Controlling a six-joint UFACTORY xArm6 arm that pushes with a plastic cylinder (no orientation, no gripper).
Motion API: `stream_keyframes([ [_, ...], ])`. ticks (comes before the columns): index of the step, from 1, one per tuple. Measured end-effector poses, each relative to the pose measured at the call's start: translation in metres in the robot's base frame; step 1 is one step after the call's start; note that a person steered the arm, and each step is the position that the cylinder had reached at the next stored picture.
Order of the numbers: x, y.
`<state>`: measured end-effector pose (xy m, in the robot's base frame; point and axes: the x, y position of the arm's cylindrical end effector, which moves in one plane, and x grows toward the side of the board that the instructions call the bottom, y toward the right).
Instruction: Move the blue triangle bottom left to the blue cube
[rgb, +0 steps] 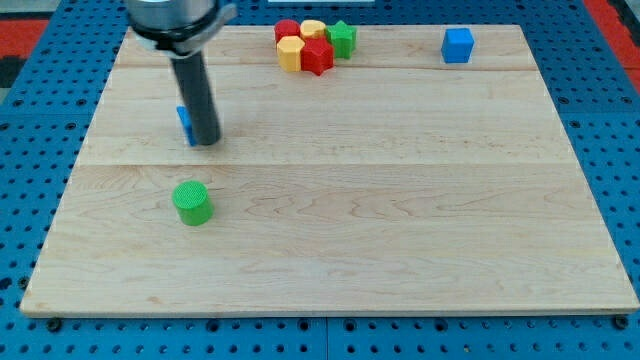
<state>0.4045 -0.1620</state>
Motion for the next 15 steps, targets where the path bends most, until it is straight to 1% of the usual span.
stream_keyframes([
  [1,-0.007,-0.087],
  [2,-0.032,-0.132],
  [3,-0.036,-0.051],
  [4,-0.039,0.05],
  [5,-0.043,0.073],
  [6,-0.047,0.073],
  [7,-0.069,0.103],
  [8,-0.079,0.102],
  [9,-0.086,0.138],
  [10,-0.104,0.237],
  [11,-0.11,0.313],
  [12,-0.085,0.286],
  [13,-0.094,0.226],
  [14,-0.126,0.239],
  [15,-0.127,0.282],
])
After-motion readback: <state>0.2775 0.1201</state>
